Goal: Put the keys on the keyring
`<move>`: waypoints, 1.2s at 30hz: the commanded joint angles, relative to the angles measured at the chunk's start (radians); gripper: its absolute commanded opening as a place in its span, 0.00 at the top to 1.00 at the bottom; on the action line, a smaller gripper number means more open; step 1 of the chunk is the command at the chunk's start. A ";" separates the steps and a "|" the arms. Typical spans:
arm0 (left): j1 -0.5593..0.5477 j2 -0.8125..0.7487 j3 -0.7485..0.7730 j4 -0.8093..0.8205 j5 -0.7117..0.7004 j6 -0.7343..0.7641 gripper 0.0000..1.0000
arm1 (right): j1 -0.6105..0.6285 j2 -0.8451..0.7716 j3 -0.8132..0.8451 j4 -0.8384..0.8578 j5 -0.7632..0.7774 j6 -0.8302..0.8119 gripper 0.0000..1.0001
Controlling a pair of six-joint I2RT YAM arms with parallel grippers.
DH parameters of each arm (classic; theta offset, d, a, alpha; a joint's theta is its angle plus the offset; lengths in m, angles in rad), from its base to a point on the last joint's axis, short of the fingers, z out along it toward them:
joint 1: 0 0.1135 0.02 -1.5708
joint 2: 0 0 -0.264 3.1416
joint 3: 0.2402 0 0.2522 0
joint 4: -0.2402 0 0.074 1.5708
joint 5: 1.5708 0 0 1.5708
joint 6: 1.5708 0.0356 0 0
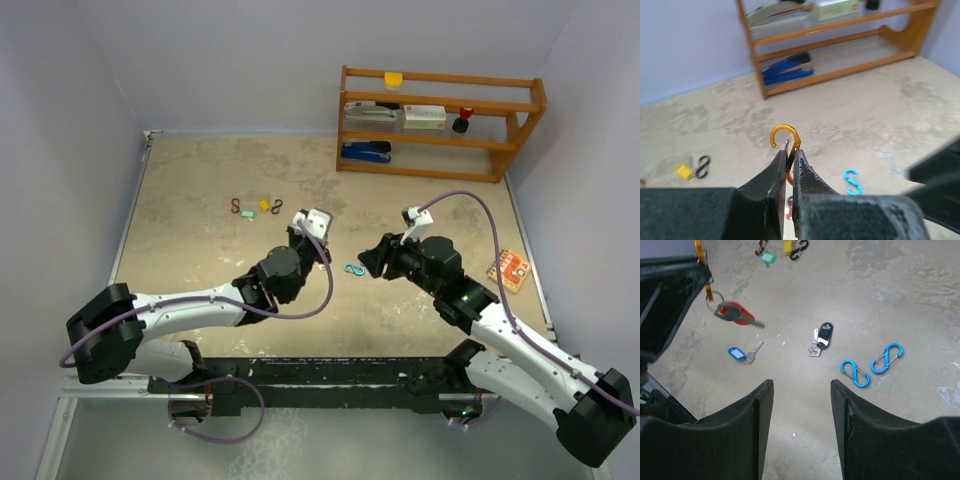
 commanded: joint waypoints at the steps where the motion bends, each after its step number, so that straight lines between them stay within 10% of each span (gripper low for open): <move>1: 0.135 0.009 -0.031 -0.040 -0.044 -0.110 1.00 | -0.001 -0.014 0.016 -0.009 0.038 -0.020 0.47; 32: 0.503 0.307 0.000 -0.171 -0.073 -0.442 1.00 | -0.001 0.294 0.069 -0.055 0.010 -0.083 0.45; 36: 0.518 0.293 0.004 -0.192 -0.070 -0.451 0.83 | -0.001 0.365 0.087 -0.026 -0.019 -0.087 0.45</move>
